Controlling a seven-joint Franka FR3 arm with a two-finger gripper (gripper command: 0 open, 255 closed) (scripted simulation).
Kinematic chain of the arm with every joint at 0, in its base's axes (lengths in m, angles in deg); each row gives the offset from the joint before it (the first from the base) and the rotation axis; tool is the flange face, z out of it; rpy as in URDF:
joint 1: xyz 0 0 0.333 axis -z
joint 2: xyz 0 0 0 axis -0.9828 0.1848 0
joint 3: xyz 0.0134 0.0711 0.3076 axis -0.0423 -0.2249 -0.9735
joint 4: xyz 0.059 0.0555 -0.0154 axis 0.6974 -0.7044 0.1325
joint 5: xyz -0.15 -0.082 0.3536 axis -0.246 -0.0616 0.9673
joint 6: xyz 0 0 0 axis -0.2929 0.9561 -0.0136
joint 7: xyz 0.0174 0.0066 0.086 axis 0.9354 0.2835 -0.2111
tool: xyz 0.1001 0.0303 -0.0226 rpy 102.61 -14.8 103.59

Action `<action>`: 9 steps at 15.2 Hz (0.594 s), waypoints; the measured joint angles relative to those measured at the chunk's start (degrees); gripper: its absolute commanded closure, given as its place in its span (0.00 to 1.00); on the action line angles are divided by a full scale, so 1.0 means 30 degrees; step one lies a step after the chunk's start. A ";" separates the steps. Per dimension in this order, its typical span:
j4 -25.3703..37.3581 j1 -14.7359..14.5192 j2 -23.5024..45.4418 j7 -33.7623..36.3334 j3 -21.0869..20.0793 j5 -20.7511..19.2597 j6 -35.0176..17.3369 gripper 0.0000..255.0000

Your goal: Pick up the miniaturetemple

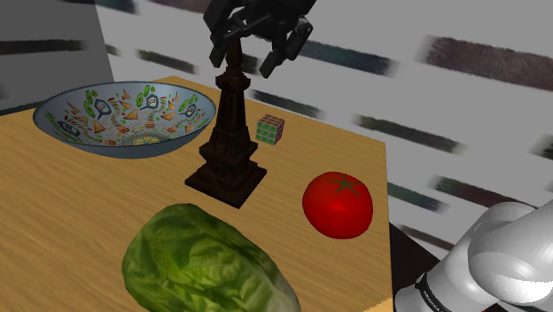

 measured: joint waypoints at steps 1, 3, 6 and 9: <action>-0.0259 -0.0013 -0.0055 -0.0038 0.0023 0.0040 -0.0238 0.00; -0.0840 -0.0066 -0.0168 0.0012 -0.0041 0.0097 -0.0745 0.00; -0.1710 -0.0137 -0.0327 -0.0040 -0.0051 0.0211 -0.1473 0.00; -0.1926 -0.0165 -0.0406 -0.0045 -0.0050 0.0247 -0.1654 1.00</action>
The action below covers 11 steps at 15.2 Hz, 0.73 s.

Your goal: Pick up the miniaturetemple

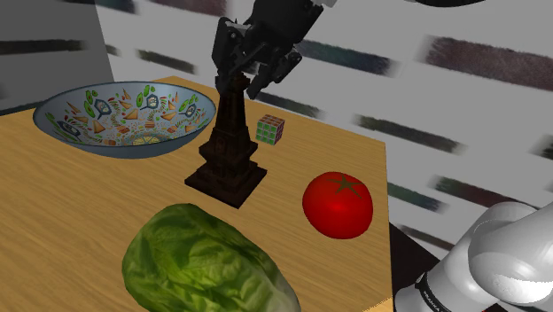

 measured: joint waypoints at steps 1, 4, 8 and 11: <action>-0.0011 -0.0002 -0.0010 -0.0002 0.0001 0.0002 -0.0017 1.00; -0.0010 -0.0003 -0.0009 0.0014 -0.0014 -0.0007 -0.0031 1.00; 0.0008 -0.0002 0.0009 0.0015 -0.0022 -0.0010 -0.0026 1.00; 0.0629 0.0064 0.0172 0.0046 -0.0015 -0.0100 0.0519 1.00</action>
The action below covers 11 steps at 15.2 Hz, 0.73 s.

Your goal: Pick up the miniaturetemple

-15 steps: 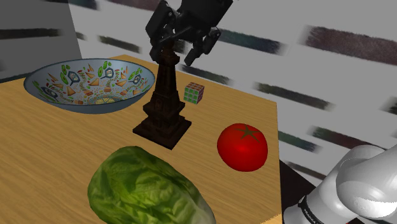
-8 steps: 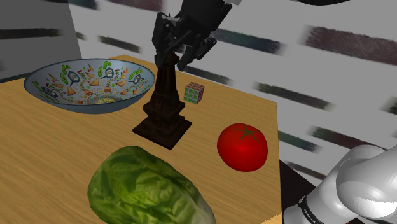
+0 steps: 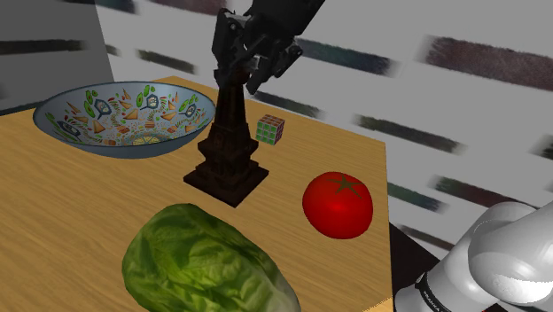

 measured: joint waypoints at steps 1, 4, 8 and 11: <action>0.0249 0.0020 0.0035 -0.0012 0.0027 -0.0019 0.0224 1.00; 0.1186 0.0101 0.0240 0.0046 0.0025 -0.0150 0.0979 1.00; 0.2514 0.0225 0.0592 0.0148 -0.0023 -0.0366 0.1987 1.00; 0.3649 0.0339 0.0990 0.0266 -0.0121 -0.0599 0.2765 1.00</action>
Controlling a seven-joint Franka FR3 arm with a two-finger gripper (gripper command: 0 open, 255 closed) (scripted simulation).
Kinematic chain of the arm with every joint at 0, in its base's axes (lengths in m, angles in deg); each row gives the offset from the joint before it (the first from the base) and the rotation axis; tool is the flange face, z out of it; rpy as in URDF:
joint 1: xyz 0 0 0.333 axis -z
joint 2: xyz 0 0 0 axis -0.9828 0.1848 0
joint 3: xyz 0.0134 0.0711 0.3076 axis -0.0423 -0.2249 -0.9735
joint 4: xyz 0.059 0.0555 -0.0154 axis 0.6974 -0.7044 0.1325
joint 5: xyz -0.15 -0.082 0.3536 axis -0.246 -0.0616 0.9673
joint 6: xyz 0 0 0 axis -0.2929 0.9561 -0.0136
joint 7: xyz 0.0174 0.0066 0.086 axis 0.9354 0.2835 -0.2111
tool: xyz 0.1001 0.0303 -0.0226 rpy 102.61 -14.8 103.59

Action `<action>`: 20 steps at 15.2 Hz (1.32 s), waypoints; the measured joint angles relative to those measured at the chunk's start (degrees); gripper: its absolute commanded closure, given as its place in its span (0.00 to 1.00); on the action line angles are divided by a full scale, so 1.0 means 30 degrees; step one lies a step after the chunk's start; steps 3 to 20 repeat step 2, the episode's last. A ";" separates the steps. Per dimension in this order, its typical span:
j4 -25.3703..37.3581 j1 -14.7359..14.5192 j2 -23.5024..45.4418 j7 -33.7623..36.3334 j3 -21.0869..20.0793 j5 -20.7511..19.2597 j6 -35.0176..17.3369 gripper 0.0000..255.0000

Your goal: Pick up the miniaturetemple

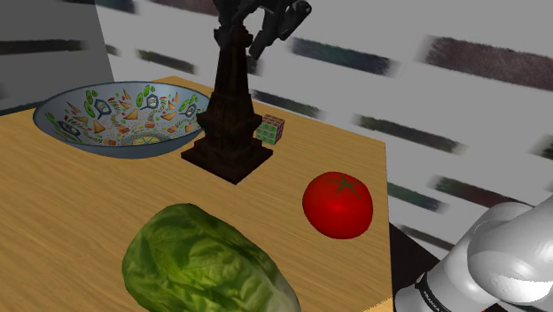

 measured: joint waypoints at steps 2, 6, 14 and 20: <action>0.0636 0.0058 0.0216 0.0063 -0.0055 -0.0126 0.0442 1.00; 0.0636 0.0058 0.0216 0.0063 -0.0055 -0.0126 0.0442 1.00; 0.0636 0.0058 0.0216 0.0063 -0.0055 -0.0126 0.0442 1.00; 0.0636 0.0058 0.0216 0.0063 -0.0055 -0.0126 0.0442 1.00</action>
